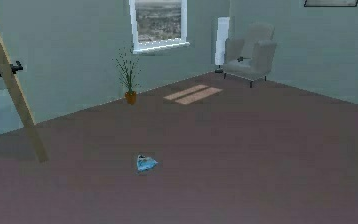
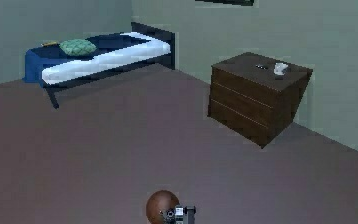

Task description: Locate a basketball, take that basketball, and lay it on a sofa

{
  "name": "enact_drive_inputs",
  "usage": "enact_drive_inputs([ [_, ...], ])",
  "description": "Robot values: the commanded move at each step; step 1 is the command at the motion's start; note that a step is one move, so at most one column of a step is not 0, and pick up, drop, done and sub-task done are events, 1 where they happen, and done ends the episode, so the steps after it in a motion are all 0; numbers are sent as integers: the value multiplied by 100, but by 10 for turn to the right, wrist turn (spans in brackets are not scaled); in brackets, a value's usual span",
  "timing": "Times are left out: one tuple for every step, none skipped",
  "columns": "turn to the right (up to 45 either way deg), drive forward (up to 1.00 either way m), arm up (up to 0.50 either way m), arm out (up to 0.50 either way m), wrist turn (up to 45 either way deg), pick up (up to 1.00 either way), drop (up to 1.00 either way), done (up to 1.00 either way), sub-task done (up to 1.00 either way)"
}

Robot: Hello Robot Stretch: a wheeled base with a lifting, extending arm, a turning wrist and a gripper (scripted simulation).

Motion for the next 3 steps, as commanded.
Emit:
enact_drive_inputs([
  [0,0,0,0,450,0,0,0,0],
  [0,0,0,0,450,0,0,0,0],
  [0,0,0,0,240,0,0,0,0],
])
